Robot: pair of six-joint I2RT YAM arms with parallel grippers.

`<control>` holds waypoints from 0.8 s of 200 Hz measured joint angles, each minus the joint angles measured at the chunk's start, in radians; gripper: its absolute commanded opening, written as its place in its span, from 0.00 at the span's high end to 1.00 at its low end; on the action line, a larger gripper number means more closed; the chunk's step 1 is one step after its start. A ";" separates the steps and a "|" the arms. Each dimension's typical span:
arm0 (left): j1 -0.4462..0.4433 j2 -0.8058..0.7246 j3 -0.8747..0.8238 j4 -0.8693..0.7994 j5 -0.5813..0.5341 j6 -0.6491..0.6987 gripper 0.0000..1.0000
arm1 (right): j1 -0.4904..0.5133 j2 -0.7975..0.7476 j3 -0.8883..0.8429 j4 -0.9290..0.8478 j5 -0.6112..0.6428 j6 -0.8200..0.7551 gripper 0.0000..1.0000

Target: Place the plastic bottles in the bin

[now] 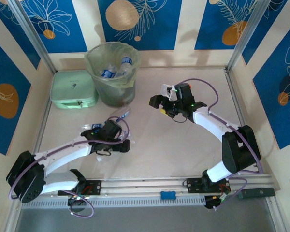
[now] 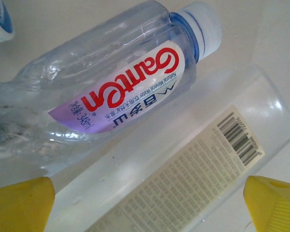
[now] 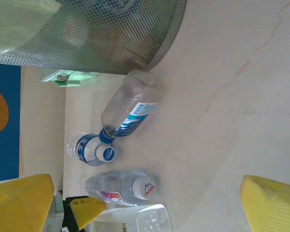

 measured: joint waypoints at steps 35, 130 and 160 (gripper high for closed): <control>-0.061 0.060 0.035 -0.011 -0.003 0.007 0.04 | -0.002 0.000 -0.001 0.001 0.000 0.000 0.01; -0.138 0.192 0.060 -0.003 -0.033 0.038 0.12 | -0.002 -0.020 -0.016 0.001 0.004 0.000 0.01; -0.141 0.212 0.064 -0.003 -0.041 0.057 0.13 | -0.002 -0.021 -0.016 0.001 0.004 0.000 0.01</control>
